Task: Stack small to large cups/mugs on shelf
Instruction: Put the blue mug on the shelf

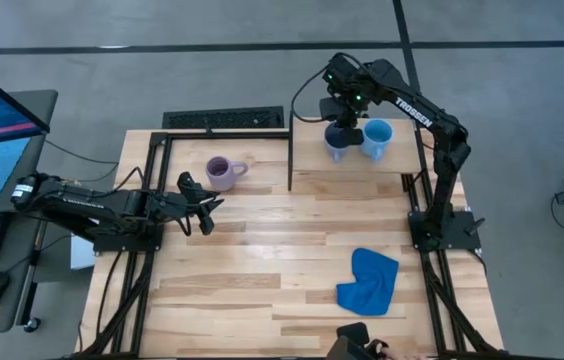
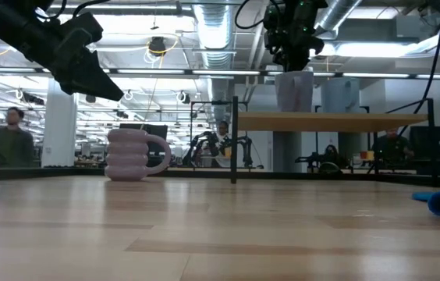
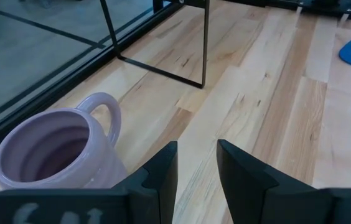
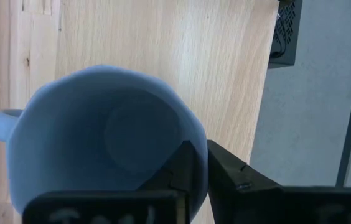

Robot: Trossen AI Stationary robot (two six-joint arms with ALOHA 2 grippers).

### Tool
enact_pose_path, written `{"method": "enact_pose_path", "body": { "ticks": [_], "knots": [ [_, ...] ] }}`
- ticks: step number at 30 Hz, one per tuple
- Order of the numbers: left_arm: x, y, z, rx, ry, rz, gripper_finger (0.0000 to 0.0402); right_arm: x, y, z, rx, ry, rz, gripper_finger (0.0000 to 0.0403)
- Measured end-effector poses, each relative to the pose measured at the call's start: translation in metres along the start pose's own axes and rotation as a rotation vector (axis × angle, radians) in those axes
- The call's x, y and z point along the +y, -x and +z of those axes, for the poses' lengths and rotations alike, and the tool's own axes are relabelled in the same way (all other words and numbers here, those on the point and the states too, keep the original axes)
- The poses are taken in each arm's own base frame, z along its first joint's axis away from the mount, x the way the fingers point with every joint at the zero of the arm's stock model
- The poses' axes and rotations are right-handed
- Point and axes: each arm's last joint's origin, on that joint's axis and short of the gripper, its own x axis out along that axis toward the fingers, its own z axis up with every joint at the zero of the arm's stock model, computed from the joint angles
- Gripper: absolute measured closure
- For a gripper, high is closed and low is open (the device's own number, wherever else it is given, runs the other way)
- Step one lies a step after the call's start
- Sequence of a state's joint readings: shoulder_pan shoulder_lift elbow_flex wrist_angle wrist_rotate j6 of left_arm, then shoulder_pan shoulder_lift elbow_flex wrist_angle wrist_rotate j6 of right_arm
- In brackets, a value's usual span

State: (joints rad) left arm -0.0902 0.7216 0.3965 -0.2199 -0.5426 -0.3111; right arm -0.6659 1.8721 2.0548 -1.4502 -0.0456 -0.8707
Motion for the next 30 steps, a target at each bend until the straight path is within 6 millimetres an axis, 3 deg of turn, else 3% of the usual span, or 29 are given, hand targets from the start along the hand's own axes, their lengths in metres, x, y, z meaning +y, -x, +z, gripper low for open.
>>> {"method": "enact_pose_path", "body": {
  "ticks": [14, 30],
  "knots": [
    [0.0, 0.0, 0.0, 0.0, 0.0, 0.0, 0.0298, 0.0, 0.0, 0.0001, 0.0, -0.007, -0.001, 0.0306],
    [0.0, 0.0, 0.0, 0.0, 0.0, 0.0, 0.0298, -0.002, 0.0, 0.0016, -0.012, -0.005, -0.024, 0.0303]
  ]
}}
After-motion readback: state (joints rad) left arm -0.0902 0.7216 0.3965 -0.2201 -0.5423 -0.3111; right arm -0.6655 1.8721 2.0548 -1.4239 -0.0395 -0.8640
